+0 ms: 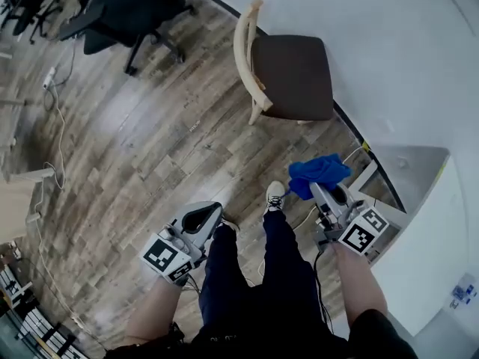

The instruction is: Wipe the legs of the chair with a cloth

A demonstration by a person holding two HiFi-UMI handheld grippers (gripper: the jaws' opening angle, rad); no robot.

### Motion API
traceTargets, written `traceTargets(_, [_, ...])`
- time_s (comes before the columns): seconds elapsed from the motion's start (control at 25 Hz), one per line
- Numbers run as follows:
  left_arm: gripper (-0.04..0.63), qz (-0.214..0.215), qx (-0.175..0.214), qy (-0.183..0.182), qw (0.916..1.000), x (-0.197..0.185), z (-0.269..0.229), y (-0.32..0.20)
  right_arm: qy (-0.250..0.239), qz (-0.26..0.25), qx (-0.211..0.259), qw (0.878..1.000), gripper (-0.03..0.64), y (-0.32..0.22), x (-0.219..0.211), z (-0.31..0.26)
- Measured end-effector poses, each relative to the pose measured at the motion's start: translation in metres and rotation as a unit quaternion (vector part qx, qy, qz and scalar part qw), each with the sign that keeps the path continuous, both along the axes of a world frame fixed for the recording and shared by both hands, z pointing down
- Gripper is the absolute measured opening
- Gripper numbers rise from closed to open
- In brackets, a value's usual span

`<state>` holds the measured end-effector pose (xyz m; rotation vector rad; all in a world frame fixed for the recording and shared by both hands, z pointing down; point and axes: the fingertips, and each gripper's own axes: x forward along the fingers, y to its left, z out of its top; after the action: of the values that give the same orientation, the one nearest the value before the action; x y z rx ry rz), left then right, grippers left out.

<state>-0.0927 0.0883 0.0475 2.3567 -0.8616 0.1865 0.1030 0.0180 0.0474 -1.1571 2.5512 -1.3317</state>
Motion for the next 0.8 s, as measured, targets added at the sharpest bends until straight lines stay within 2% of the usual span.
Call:
traceTargets(0.16, [-0.003,0.014,0.027,-0.01,0.9995,0.019,-0.072,0.005,-0.038,-0.007,0.028,0.999,0.066,0.01,-0.003,-0.076])
traceTargets(0.4, [-0.003,-0.005,0.05,0.007,0.9987,0.056,-0.156,0.004,-0.06,-0.042,0.07,0.995,0.066,0.028,0.007,-0.164])
traceTargets(0.64, [-0.003,-0.017,0.079,0.016,0.9966,0.087,-0.2,0.023,-0.065,-0.101,0.079,0.99,0.066,0.069,0.007,-0.193])
traceTargets(0.8, [-0.003,-0.018,0.069,0.027,0.9971,0.091,-0.203,0.045,-0.053,-0.121,0.083,0.988,0.066,0.097,0.001,-0.198])
